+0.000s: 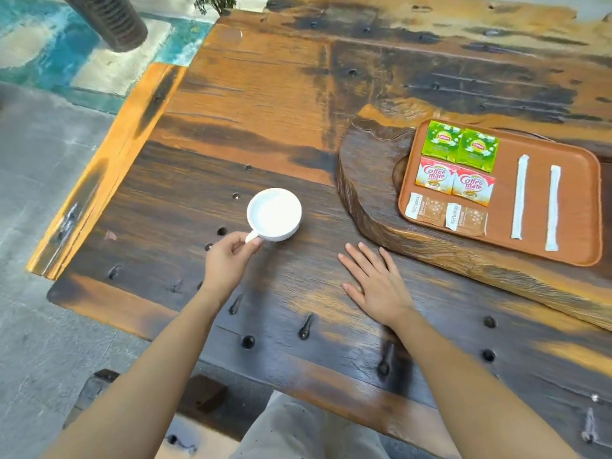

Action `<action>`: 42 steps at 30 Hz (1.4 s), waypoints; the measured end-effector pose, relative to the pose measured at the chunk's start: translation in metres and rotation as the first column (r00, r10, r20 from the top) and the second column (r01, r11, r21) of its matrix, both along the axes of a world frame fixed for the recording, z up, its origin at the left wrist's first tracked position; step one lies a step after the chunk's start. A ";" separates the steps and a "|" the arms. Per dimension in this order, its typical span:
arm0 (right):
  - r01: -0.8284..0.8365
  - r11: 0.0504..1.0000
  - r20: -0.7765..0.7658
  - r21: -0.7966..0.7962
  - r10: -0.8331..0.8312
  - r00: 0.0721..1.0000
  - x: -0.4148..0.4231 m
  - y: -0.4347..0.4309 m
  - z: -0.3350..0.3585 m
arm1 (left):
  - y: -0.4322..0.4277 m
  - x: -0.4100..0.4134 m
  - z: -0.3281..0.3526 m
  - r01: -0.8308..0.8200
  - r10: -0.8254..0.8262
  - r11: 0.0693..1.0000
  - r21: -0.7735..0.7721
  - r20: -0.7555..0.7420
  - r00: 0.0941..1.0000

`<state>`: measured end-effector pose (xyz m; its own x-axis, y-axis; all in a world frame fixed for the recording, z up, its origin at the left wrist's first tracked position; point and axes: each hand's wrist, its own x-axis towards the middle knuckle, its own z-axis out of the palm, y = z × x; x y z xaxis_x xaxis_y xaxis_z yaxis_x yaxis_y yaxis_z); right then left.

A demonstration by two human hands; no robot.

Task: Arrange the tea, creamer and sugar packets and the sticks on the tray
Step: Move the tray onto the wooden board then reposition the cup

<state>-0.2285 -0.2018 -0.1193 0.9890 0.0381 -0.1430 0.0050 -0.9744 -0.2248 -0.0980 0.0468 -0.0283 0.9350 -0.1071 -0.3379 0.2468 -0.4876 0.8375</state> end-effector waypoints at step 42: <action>-0.017 0.996 0.042 0.090 0.013 0.999 0.000 -0.004 -0.001 | -0.195 0.130 0.010 0.472 -0.488 0.864 -0.174 -0.057 0.871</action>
